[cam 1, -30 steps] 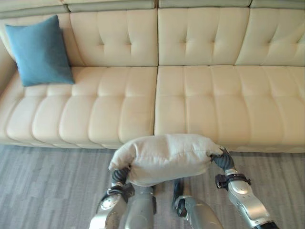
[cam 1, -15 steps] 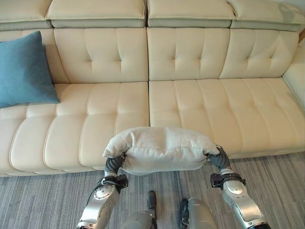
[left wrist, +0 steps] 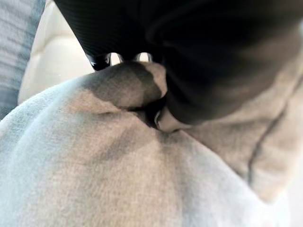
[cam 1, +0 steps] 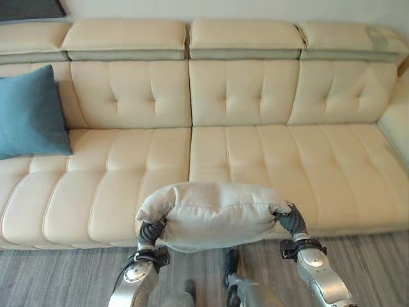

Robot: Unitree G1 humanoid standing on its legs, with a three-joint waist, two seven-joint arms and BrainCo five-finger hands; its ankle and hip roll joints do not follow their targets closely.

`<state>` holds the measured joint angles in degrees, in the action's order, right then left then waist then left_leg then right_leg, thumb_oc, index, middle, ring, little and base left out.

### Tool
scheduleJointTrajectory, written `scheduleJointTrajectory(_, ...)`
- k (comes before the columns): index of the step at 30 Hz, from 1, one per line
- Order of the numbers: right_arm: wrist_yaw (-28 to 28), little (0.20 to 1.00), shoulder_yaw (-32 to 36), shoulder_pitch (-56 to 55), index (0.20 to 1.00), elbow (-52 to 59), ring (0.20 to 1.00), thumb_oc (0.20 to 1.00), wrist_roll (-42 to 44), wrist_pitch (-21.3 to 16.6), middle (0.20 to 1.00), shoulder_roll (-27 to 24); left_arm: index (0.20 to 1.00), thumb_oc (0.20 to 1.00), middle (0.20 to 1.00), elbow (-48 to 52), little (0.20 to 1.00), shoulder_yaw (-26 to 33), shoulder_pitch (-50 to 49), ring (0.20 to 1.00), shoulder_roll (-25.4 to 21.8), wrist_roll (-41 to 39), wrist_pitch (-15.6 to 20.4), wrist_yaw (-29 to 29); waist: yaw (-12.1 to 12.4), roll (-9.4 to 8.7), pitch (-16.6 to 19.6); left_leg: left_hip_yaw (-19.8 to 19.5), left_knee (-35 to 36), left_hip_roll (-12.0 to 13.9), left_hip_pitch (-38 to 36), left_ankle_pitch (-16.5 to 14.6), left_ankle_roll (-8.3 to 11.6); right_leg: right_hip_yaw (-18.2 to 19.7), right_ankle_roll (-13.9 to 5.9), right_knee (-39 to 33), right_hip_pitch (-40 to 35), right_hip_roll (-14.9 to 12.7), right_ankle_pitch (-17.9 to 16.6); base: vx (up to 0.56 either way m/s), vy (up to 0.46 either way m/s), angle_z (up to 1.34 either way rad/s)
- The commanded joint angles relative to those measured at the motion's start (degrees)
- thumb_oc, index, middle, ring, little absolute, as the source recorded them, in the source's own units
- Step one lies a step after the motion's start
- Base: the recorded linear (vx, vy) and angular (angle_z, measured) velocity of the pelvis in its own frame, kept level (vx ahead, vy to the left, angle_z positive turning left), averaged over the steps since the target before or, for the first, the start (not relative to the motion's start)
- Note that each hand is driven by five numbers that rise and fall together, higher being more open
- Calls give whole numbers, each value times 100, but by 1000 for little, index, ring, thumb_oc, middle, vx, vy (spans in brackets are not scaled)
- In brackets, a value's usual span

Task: Pick up all the scattered cushions and arrange them neatly on the sofa.

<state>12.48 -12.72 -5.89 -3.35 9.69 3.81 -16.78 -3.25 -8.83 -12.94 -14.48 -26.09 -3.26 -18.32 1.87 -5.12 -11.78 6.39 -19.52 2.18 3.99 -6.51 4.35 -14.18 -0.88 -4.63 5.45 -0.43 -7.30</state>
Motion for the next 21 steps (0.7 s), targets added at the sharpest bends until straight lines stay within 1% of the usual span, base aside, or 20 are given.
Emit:
scheduleJointTrajectory(1, -66, 200, 15, 557, 200, 646, 200, 200, 164, -670, 200, -147, 200, 200, 200, 789, 200, 68, 403, 200, 15, -27, 611, 58, 10, 216, -15, -81, -534, -292, -92, 516, -38, -37, -175, -37, -730, -46, 996, 171, -112, -3)
scheduleJointTrajectory(3, -74, 200, 6, 574, 200, 655, 200, 200, 164, -653, 200, -158, 200, 200, 200, 795, 200, 78, 388, 200, 29, -45, 593, 55, 7, 201, -22, -34, -423, -247, -12, 478, -78, -39, -168, -37, -776, -77, 1023, 138, -70, -6)
scheduleJointTrajectory(4, -59, 200, -12, 596, 200, 694, 200, 200, 124, -635, 200, -179, 200, 200, 200, 825, 200, 83, 351, 200, 43, -51, 562, 52, 23, 150, -14, -28, 160, -170, 37, 331, -168, -47, -170, -37, -828, -131, 1067, 192, -49, 2)
scheduleJointTrajectory(5, -43, 200, -34, 587, 200, 727, 200, 200, 142, -640, 200, -170, 200, 200, 200, 832, 200, 70, 308, 200, 37, -53, 539, 54, 26, 132, -6, -37, 787, -118, -110, 266, -212, -38, -193, -37, -881, -150, 1115, 243, -43, 10)
scheduleJointTrajectory(6, -39, 200, -42, 586, 200, 737, 200, 200, 131, -632, 200, -168, 200, 200, 200, 850, 200, 47, 293, 200, 40, -68, 535, 42, 14, 136, 19, -86, 1262, -59, -139, 373, -193, -38, -197, -37, -867, -154, 1131, 136, -2, 10)
scheduleJointTrajectory(7, -39, 200, -43, 584, 200, 738, 200, 200, 131, -632, 200, -169, 200, 200, 200, 851, 200, 47, 289, 200, 41, -68, 535, 42, 12, 131, 20, -87, 1341, -69, -181, 413, -192, -40, -198, -37, -874, -160, 1135, 157, 32, 9)
scheduleJointTrajectory(8, -10, 200, -81, 576, 200, 735, 200, 200, 87, -611, 200, -179, 200, 200, 200, 852, 200, 34, 281, 200, 52, -64, 519, -13, 16, 185, 42, -320, 2028, 125, -142, 925, -69, -47, -150, -37, -916, -144, 1221, 144, 48, 9)
scheduleJointTrajectory(9, 8, 200, -96, 594, 200, 724, 200, 200, 62, -586, 200, -187, 200, 200, 200, 842, 200, 21, 282, 200, 67, -58, 525, -38, -1, 211, 35, -416, 2224, 186, -119, 1137, 14, -55, -129, -37, -961, -151, 1258, 187, 82, 12)
scheduleJointTrajectory(10, 13, 200, -107, 602, 200, 711, 200, 200, 33, -566, 200, -191, 200, 200, 200, 823, 200, 11, 293, 200, 83, -57, 522, -55, -21, 228, 32, -454, 2354, 237, -116, 1262, 79, -57, -127, -28, -995, -156, 1283, 138, 96, 12)
scheduleJointTrajectory(11, 24, 200, -96, 603, 200, 711, 200, 200, 26, -554, 200, -198, 200, 200, 200, 826, 200, 7, 302, 200, 88, -38, 520, -61, -36, 242, 26, -446, 2387, 258, -126, 1315, 124, -51, -138, -18, -1056, -171, 1307, 99, 74, 2)
scheduleJointTrajectory(12, 24, 200, -96, 603, 200, 712, 200, 200, 26, -554, 200, -199, 200, 200, 200, 826, 200, 7, 302, 200, 88, -38, 520, -62, -35, 242, 22, -445, 2389, 258, -132, 1315, 125, -50, -138, -18, -1060, -172, 1307, 174, 157, -2)
scheduleJointTrajectory(13, -14, 200, -117, 562, 200, 716, 200, 200, 11, -539, 200, -187, 200, 200, 200, 815, 200, -5, 260, 200, 109, -80, 538, -66, -42, 286, 98, -343, 2452, 293, -274, 1232, 158, -28, -152, -21, -1145, -165, 1347, 123, 115, -6)
scheduleJointTrajectory(14, -14, 200, -117, 559, 200, 718, 200, 200, 11, -538, 200, -187, 200, 200, 200, 816, 200, -7, 258, 200, 109, -80, 539, -66, -36, 287, 94, -337, 2452, 295, -282, 1229, 159, -23, -151, -24, -1153, -164, 1346, 227, 265, -3)
scheduleJointTrajectory(15, -11, 200, -99, 520, 200, 770, 200, 200, 9, -531, 200, -157, 200, 200, 200, 821, 200, -50, 233, 200, 106, -84, 533, -41, -51, 352, 162, -285, 2452, 272, -341, 1130, 167, -56, -163, -37, -1248, -191, 1362, 105, 150, -5)
scheduleJointTrajectory(16, -11, 200, -98, 517, 200, 771, 200, 200, 8, -530, 200, -157, 200, 200, 200, 821, 200, -51, 231, 200, 106, -83, 533, -41, -51, 353, 160, -286, 2452, 272, -346, 1128, 167, -57, -164, -37, -1253, -192, 1364, 201, 309, -2)
scheduleJointTrajectory(17, 18, 200, -109, 526, 200, 773, 200, 200, -9, -531, 200, -109, 200, 200, 200, 805, 200, -89, 237, 200, 89, -44, 540, -42, -53, 372, 223, -297, 2452, 203, -424, 1022, 155, -87, -191, -37, -1308, -245, 1357, 98, 160, 1)
scheduleJointTrajectory(18, 18, 200, -110, 525, 200, 772, 200, 200, -10, -531, 200, -108, 200, 200, 200, 805, 200, -90, 236, 200, 88, -44, 541, -42, -57, 370, 217, -302, 2452, 200, -432, 1019, 153, -92, -194, -37, -1318, -248, 1360, 204, 315, 3)
scheduleJointTrajectory(19, 81, 200, -130, 622, 200, 781, 200, 200, -19, -532, 200, -48, 200, 200, 200, 834, 200, -102, 307, 200, 43, 11, 568, -91, -34, 349, 287, -294, 2452, 135, -519, 901, 116, -109, -251, -37, -1364, -319, 1337, 109, 157, 7)
scheduleJointTrajectory(20, 81, 200, -130, 624, 200, 780, 200, 200, -20, -533, 200, -47, 200, 200, 200, 834, 200, -101, 307, 200, 41, 11, 567, -91, -32, 347, 284, -291, 2452, 134, -523, 900, 114, -107, -252, -37, -1368, -321, 1338, 202, 312, 11)
scheduleJointTrajectory(21, 142, 200, -218, 894, 200, 777, 200, 200, -41, -542, 200, 9, 200, 200, 200, 818, 200, -110, 439, 200, -16, 55, 581, -162, 3, 305, 341, -270, 2452, 91, -572, 802, 51, -95, -317, -37, -1370, -390, 1308, 128, 219, 14)
